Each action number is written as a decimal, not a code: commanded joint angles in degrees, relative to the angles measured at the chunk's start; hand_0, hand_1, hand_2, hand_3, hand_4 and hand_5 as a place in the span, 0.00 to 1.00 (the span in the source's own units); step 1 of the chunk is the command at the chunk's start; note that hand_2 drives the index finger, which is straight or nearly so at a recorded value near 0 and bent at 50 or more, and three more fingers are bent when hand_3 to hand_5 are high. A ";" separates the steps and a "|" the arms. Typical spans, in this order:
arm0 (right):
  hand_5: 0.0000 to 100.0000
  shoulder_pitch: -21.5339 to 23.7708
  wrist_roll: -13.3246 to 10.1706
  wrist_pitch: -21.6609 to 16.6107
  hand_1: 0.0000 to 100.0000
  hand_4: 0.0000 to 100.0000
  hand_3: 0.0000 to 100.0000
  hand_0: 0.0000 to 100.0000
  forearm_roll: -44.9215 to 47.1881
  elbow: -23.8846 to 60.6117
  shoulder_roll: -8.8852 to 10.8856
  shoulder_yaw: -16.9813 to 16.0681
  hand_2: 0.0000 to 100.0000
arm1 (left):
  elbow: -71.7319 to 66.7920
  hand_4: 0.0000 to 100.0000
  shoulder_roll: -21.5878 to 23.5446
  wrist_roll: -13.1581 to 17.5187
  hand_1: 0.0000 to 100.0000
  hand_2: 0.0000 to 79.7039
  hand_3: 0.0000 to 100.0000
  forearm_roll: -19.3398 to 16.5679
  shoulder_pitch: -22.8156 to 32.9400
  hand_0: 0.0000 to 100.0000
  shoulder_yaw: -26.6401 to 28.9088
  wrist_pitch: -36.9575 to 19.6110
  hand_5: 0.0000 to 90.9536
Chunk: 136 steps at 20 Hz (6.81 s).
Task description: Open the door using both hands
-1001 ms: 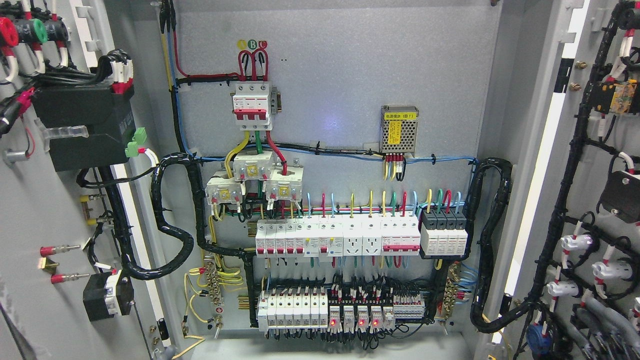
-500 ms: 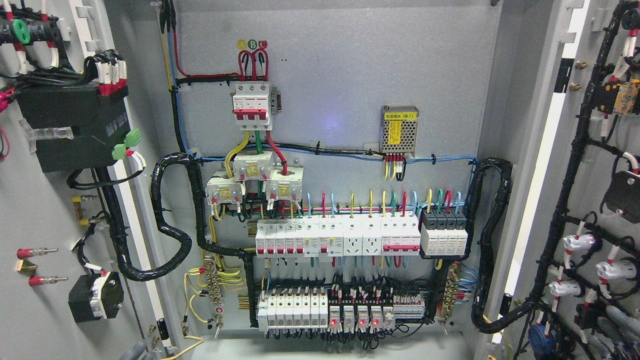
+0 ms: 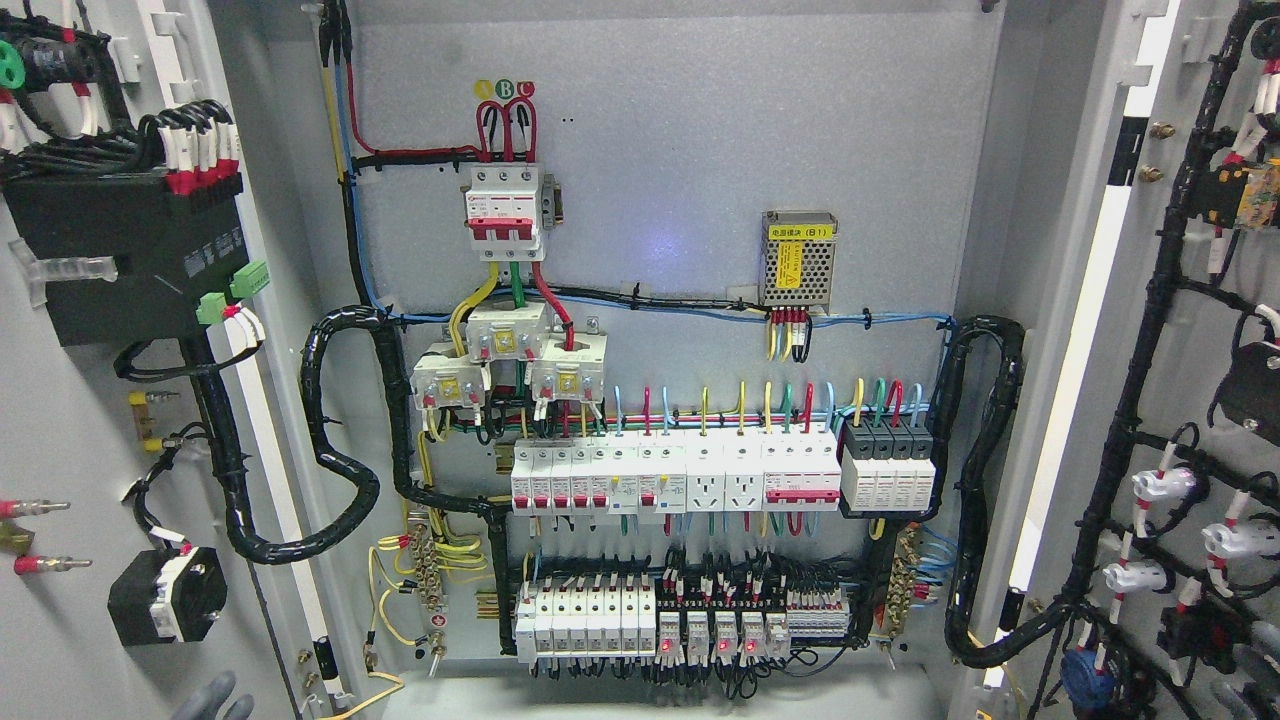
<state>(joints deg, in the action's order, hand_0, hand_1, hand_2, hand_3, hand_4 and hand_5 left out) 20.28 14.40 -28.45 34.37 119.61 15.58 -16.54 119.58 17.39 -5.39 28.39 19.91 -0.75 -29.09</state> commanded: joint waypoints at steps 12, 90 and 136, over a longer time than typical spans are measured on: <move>0.00 0.29 -0.08 0.06 0.00 0.00 0.00 0.19 5.00 -1.40 -4.33 -2.61 0.00 | -4.08 0.00 5.02 0.03 0.00 0.00 0.00 9.49 2.23 0.00 11.29 0.09 0.00; 0.00 6.44 -0.16 -8.11 0.00 0.00 0.00 0.19 4.74 0.00 -3.63 1.87 0.00 | -17.10 0.00 11.09 0.12 0.00 0.00 0.00 21.88 -7.09 0.00 16.30 5.36 0.00; 0.00 6.88 0.54 -8.38 0.00 0.00 0.00 0.19 -10.03 -53.85 -4.94 27.62 0.00 | -38.35 0.00 -0.86 8.29 0.00 0.00 0.00 11.86 9.53 0.00 -10.85 5.36 0.00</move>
<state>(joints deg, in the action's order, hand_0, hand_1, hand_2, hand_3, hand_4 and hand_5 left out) 27.24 14.92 -36.80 24.77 88.29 14.12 8.48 97.76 20.70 0.85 40.64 29.69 -5.43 -23.86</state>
